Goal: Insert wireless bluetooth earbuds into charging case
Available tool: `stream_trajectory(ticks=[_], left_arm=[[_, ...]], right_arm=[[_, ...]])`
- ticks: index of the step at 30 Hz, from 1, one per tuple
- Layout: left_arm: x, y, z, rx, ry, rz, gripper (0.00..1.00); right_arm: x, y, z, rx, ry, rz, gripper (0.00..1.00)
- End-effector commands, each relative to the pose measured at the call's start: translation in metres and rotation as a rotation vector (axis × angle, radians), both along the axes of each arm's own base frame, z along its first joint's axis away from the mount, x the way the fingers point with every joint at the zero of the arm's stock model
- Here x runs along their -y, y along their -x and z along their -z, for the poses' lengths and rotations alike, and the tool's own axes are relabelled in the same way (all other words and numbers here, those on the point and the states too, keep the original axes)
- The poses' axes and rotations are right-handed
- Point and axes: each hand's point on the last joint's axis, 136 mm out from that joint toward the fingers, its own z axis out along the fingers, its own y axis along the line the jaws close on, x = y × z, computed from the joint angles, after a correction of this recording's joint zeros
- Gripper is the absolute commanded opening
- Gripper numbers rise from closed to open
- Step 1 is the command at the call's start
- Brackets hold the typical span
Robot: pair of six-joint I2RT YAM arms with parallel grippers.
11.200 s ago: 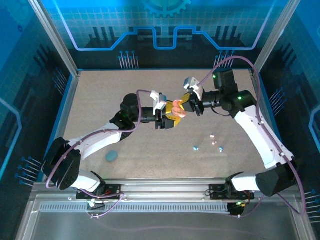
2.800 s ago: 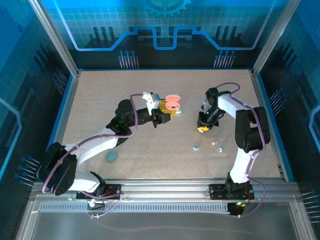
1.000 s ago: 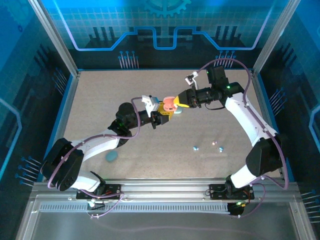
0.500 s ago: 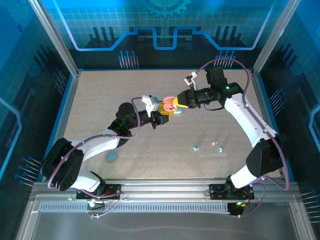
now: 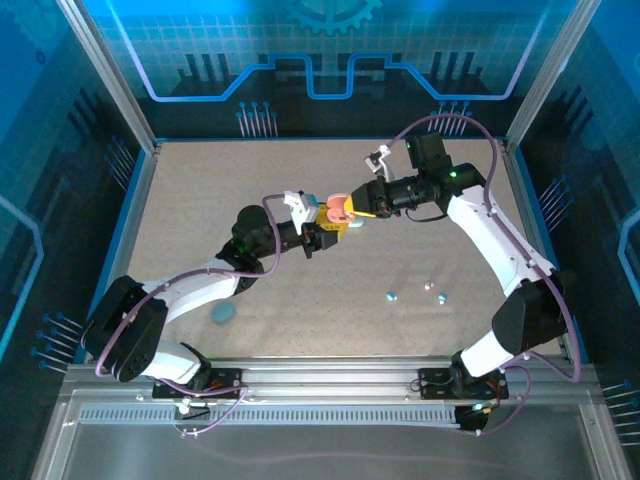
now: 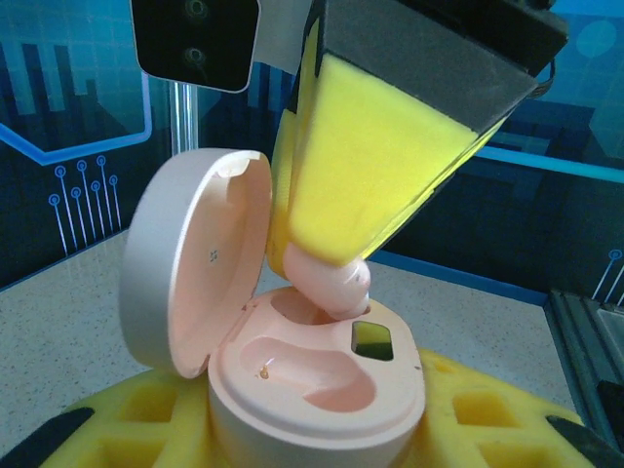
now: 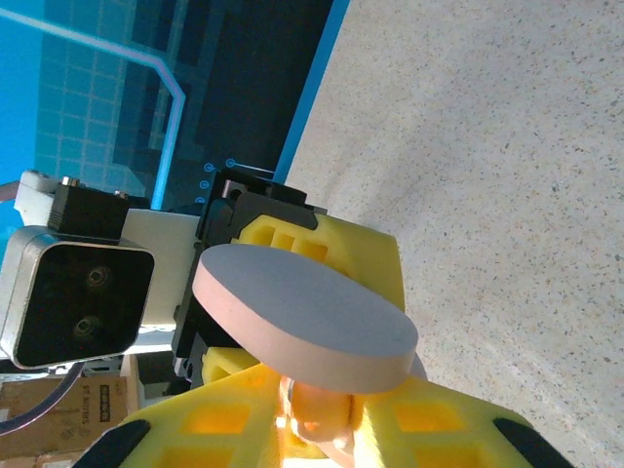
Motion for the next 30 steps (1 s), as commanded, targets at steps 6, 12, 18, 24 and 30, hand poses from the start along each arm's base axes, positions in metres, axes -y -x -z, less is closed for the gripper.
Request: stream_trajectory(ticks=[6,12,18,24,30], left_arm=[[0.005,0.007,-0.031,0.074,0.058,0.039,0.34],[0.005,0.007,-0.030,0.075,0.056,0.038,0.34],[0.006,0.007,-0.030,0.070,0.058,0.040,0.34],[0.006,0.007,-0.030,0.067,0.059,0.041,0.34],[0.005,0.007,-0.029,0.063,0.058,0.040,0.33]], right_arm=[[0.001,0.002,-0.001,0.022,0.048,-0.002,0.31],[0.002,0.005,-0.010,0.053,0.046,0.001,0.36],[0.004,0.006,-0.012,0.059,0.049,0.004,0.38],[0.008,0.002,-0.010,0.072,0.082,0.037,0.39],[0.011,0.002,-0.016,0.102,0.089,0.055,0.43]])
